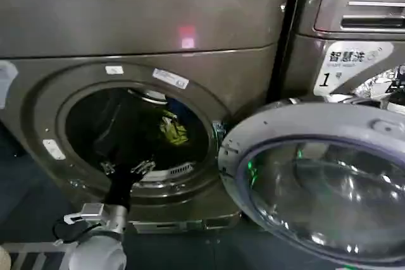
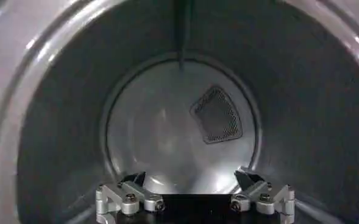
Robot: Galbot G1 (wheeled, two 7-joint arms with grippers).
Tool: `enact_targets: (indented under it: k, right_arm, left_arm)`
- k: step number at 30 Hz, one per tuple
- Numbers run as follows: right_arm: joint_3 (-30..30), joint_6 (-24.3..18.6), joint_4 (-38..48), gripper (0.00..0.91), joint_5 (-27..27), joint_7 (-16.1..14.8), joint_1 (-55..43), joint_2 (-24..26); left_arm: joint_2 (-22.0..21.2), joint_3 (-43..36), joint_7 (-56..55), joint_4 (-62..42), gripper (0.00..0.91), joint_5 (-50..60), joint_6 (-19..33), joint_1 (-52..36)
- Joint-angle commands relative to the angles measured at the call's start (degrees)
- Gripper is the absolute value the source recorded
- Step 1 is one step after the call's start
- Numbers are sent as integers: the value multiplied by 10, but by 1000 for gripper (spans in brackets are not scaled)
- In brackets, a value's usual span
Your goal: Grasp the clothes from the dryer.
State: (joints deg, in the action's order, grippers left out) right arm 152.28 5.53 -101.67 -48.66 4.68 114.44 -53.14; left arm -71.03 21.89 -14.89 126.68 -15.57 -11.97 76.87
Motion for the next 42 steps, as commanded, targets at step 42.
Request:
enact_targets:
  k: [42]
  right_arm:
    - [49,15,-8,907,-27,18,23,-5]
  left_arm:
    - [-129,-31,118,-690,907,4,141,-541]
